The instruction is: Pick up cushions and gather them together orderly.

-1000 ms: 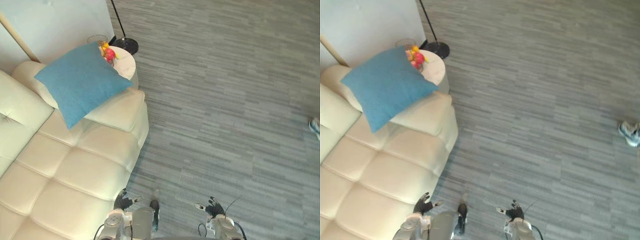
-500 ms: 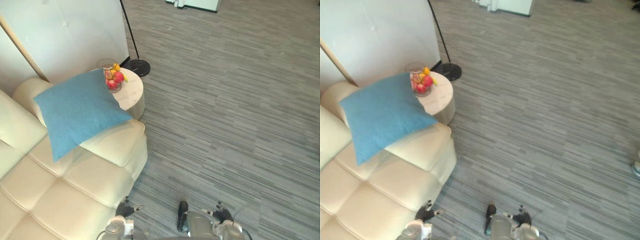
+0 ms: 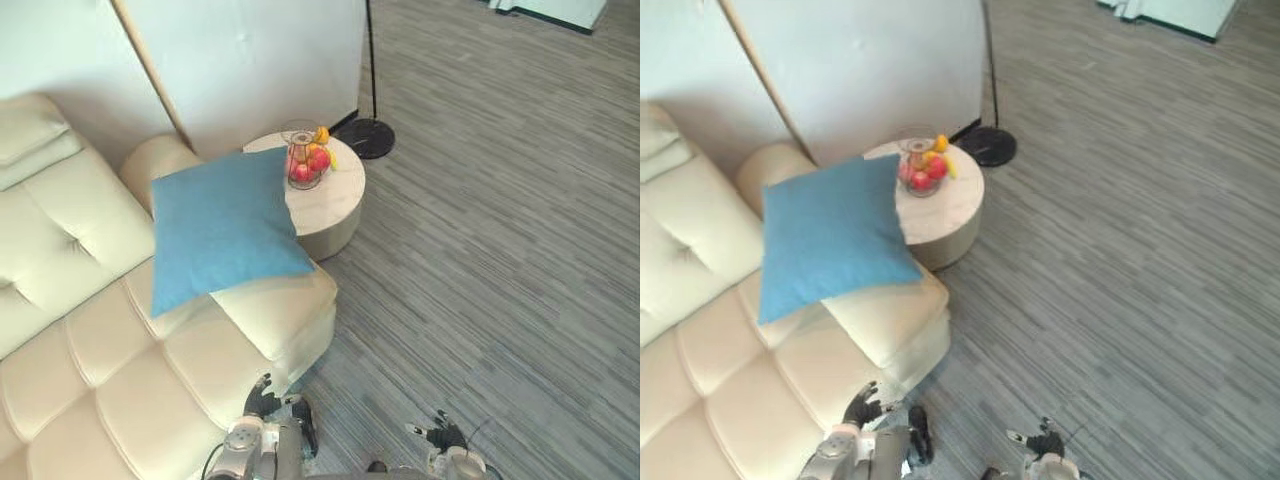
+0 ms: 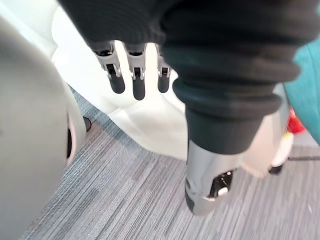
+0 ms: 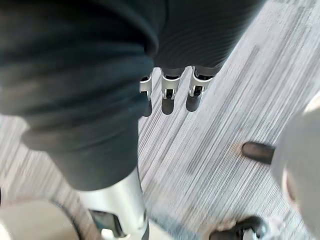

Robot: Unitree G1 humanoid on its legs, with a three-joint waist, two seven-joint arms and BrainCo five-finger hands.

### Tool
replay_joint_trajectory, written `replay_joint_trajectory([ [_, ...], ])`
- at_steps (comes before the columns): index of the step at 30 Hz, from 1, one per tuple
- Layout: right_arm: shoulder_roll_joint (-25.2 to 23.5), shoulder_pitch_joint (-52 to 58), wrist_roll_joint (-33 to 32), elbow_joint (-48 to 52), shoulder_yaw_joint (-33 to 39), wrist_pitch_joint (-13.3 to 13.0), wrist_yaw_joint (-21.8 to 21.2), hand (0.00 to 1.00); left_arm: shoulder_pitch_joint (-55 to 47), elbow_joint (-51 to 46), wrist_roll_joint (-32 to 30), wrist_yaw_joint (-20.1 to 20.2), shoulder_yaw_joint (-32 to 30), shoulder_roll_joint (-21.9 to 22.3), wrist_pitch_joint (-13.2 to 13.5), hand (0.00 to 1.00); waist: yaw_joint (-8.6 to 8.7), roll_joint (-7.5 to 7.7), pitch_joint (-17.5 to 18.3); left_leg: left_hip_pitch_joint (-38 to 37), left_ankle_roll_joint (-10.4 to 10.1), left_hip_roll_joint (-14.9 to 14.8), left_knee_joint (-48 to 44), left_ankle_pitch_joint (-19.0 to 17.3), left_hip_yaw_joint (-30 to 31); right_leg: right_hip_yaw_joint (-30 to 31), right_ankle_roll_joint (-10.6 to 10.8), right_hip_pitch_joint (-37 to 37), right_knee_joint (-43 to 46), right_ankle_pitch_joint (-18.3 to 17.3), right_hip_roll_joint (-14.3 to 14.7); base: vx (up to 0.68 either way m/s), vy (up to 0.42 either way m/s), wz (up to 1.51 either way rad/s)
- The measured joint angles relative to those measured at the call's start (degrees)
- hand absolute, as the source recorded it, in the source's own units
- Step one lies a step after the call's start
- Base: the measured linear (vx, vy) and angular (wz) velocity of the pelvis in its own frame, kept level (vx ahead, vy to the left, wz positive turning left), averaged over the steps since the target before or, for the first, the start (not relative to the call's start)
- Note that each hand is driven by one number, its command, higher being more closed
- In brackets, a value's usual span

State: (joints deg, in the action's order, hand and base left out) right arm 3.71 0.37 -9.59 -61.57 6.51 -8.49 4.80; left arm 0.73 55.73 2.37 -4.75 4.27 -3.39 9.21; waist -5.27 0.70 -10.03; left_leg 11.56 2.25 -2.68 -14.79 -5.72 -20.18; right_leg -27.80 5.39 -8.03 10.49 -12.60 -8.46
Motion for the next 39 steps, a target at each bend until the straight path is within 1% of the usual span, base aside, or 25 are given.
replay_joint_trajectory([
  [1,0.0,0.0,0.0,0.0,0.0,0.0,-0.1,0.0,0.0,0.5,0.0,0.0,0.0,0.0,0.0,0.0,-0.04,-0.07,0.0,-1.8,0.2,0.8,-0.5,-1.4,0.9,0.6,0.4,0.7,6.7,-0.2,-1.9,0.36,0.177,0.48],
  [3,-0.3,0.1,0.0,0.1,0.0,0.0,-0.2,0.0,-0.3,0.7,0.1,0.0,0.1,-0.4,-0.1,0.0,-0.06,0.06,0.1,-4.9,0.9,1.9,-0.1,-2.8,3.4,2.4,1.0,3.8,19.9,0.5,-4.9,0.32,0.131,0.62],
  [4,-0.7,0.1,0.0,0.1,0.0,0.0,-0.3,0.0,-0.4,0.8,0.1,0.0,0.2,-0.6,-0.2,0.0,0.29,0.24,0.0,-6.8,1.0,2.4,0.1,-3.7,5.3,4.5,1.0,5.4,26.6,-0.4,-5.5,0.33,0.068,0.9],
  [5,-0.9,0.0,0.0,0.2,-0.2,0.0,-0.4,0.0,-0.9,0.9,0.1,0.0,0.2,-1.3,-0.2,0.0,0.31,0.32,0.1,-9.5,0.9,2.7,1.2,-4.2,7.4,7.2,0.9,7.6,30.8,-2.6,-4.5,0.33,0.046,0.85],
  [6,-1.0,-0.1,0.0,0.2,-0.4,0.0,-0.5,0.0,-1.0,0.9,0.1,0.0,0.2,-1.6,-0.2,0.0,0.32,0.24,0.1,-10.6,0.9,2.7,2.0,-4.2,8.2,8.1,0.6,8.7,31.2,-3.4,-3.9,0.37,0.021,0.92],
  [7,-1.0,-0.6,0.0,0.4,-1.0,-0.1,-0.4,0.0,-1.2,0.9,0.1,-0.1,0.2,-2.5,-0.4,0.0,0.65,0.02,0.1,-12.0,0.9,2.7,3.0,-4.1,10.3,10.3,0.0,11.4,28.3,-4.4,-1.9,0.3,0.0,0.72],
  [8,-1.0,-0.6,-0.1,0.7,-1.1,-0.1,-0.4,0.0,-1.3,0.9,0.1,-0.1,0.2,-2.6,-0.4,0.0,0.79,0.08,0.2,-12.3,0.8,2.7,3.1,-4.1,11.4,11.4,-0.2,12.3,26.0,-4.5,-0.9,0.33,-0.029,0.96],
  [10,-0.9,-0.6,-0.2,1.7,-1.1,-0.2,-0.4,0.0,-1.4,0.9,0.1,-0.3,0.2,-2.5,-0.5,0.0,1.71,-0.09,0.2,-12.7,0.7,2.8,3.7,-4.1,14.7,18.2,-0.4,14.8,17.0,-4.0,2.4,0.23,-0.08,1.03],
  [11,-0.9,-0.4,-0.5,2.0,-1.1,-0.3,-0.3,0.0,-1.5,0.9,0.1,-0.4,0.6,-2.5,-0.5,0.0,2.36,0.29,0.4,-12.8,0.1,3.4,3.6,-4.1,17.1,23.3,-0.6,16.0,11.4,-1.9,3.7,0.21,-0.121,1.23],
  [12,-0.9,0.0,-0.5,2.0,-1.0,-0.3,-0.3,0.0,-1.5,0.9,0.1,-0.4,1.6,-2.5,-0.5,0.0,2.42,0.88,0.6,-13.2,-0.5,4.2,3.5,-4.4,18.6,26.0,-0.9,16.1,7.6,1.7,3.7,0.27,-0.187,1.18],
  [13,-1.0,0.8,-0.6,2.0,-1.1,-0.3,-0.3,0.0,-1.5,0.9,0.1,-0.4,1.9,-2.6,-0.5,0.0,2.36,1.64,0.6,-13.6,-1.1,5.2,3.4,-4.7,19.7,26.9,-1.8,15.9,5.7,5.5,3.2,0.19,-0.173,0.97],
  [14,-0.6,1.3,-0.6,1.7,-1.0,-0.3,-0.3,0.0,-1.5,1.3,0.1,-0.5,1.7,-2.0,-0.5,0.0,2.4,1.27,0.5,-13.8,-2.0,5.4,3.2,-5.4,21.9,25.8,-2.2,15.4,5.8,6.5,2.6,0.27,-0.245,0.89],
  [15,0.0,1.5,-0.6,1.7,-0.4,-0.3,-0.3,0.0,-1.8,1.2,0.1,-0.7,1.8,-1.4,0.0,0.0,2.07,-0.09,1.4,-13.4,-2.4,4.4,3.3,-5.4,23.3,23.8,-2.4,14.1,3.5,6.6,3.1,0.21,-0.189,0.71],
  [16,0.1,1.3,-0.7,1.7,-0.2,-0.3,-0.3,0.0,-1.9,1.2,0.1,-0.7,1.7,-1.1,0.1,0.0,1.92,-0.66,1.5,-13.3,-2.7,3.9,3.4,-5.5,23.9,22.8,-2.7,13.4,2.1,6.9,3.5,0.22,-0.196,0.58],
  [18,-0.3,1.5,-1.8,1.9,0.3,-0.5,-0.3,0.0,-2.1,1.3,0.1,-0.8,1.4,-0.4,0.0,0.0,2.23,-1.27,1.6,-11.9,-3.7,2.2,2.2,-5.8,23.8,19.1,-3.6,11.1,-1.4,7.7,4.3,0.13,-0.135,0.66],
  [19,-0.4,1.8,-1.9,1.9,0.4,-0.6,-0.2,0.0,-2.1,1.3,0.1,-0.7,1.5,-0.3,0.0,0.0,2.13,-1.17,1.6,-11.6,-4.3,1.7,1.4,-6.0,23.2,18.1,-3.7,10.2,-2.0,7.8,4.3,0.09,-0.092,0.72],
  [20,-0.4,2.0,-2.0,1.9,0.7,-0.6,-0.2,0.0,-2.0,1.3,0.1,-0.8,1.5,-0.1,0.1,0.0,2.06,-0.96,1.5,-11.5,-5.6,0.2,0.4,-6.9,19.3,16.5,-3.8,9.0,-2.9,7.8,4.4,0.05,-0.055,0.61],
  [21,-0.3,2.0,-2.3,1.9,1.1,-0.6,-0.2,0.0,-1.9,1.3,0.0,-0.7,1.6,0.0,0.1,0.0,2.21,-0.96,1.5,-11.5,-6.0,-1.0,0.0,-7.4,15.0,15.2,-3.8,8.1,-3.2,7.8,4.4,0.04,-0.032,0.67],
  [22,0.3,1.9,-2.4,2.1,2.1,-0.7,-0.1,0.0,-1.7,1.2,0.0,-0.7,1.9,0.2,0.1,0.0,2.18,-0.91,1.5,-11.4,-5.8,-1.9,-0.2,-7.4,10.6,13.8,-3.8,7.8,-3.3,7.8,4.3,0.01,-0.003,0.48],
  [24,0.7,1.9,-2.8,2.2,2.2,-0.7,0.0,0.0,-1.7,1.3,0.0,-0.7,1.9,-0.1,0.1,0.0,1.85,-0.42,1.8,-10.7,-5.8,-1.5,-0.6,-7.2,10.7,13.5,-3.7,7.7,-4.0,7.7,4.1,0.0,0.032,0.27],
  [25,0.5,2.0,-2.8,2.2,2.2,-0.8,-0.1,0.0,-1.7,1.3,0.0,-0.9,1.9,-0.4,0.1,0.0,2.04,-0.24,2.0,-10.5,-5.4,-0.8,-0.5,-6.9,11.5,12.8,-3.0,6.8,-5.5,8.2,3.7,0.0,0.051,0.24],
  [30,0.5,2.6,-2.9,2.2,2.4,-0.7,0.0,0.0,-1.8,1.3,0.0,-1.4,2.1,-0.6,0.1,0.0,2.11,-0.5,2.1,-10.6,-5.1,0.7,1.2,-5.1,13.1,11.4,-2.6,5.4,-7.8,9.5,3.1,-0.01,0.028,0.24],
  [34,0.4,2.5,-2.7,4.4,3.7,-0.7,0.4,0.0,-1.8,1.3,0.0,-1.7,2.4,-1.3,0.1,0.0,2.24,-0.78,2.1,-13.3,-5.3,1.7,8.6,-0.4,14.3,10.5,-3.2,4.9,-9.4,10.6,2.9,-0.04,-0.042,0.14],
  [37,1.0,1.9,-2.6,6.6,4.1,-1.0,0.9,0.0,-2.2,0.7,0.1,-2.0,2.3,-1.9,0.1,0.0,2.23,-1.11,2.2,-14.7,-5.7,1.2,11.8,1.1,14.3,10.5,-3.9,4.9,-9.8,11.1,3.6,-0.07,-0.055,-0.01],
  [39,1.6,2.2,-2.0,10.5,4.3,-1.3,1.2,0.0,-3.2,-2.2,0.4,-2.6,1.1,-2.6,0.1,0.0,2.36,-1.18,2.3,-15.3,-5.8,0.7,13.3,1.8,14.3,10.5,-4.4,4.9,-10.2,11.5,4.2,-0.1,-0.059,-0.06],
])
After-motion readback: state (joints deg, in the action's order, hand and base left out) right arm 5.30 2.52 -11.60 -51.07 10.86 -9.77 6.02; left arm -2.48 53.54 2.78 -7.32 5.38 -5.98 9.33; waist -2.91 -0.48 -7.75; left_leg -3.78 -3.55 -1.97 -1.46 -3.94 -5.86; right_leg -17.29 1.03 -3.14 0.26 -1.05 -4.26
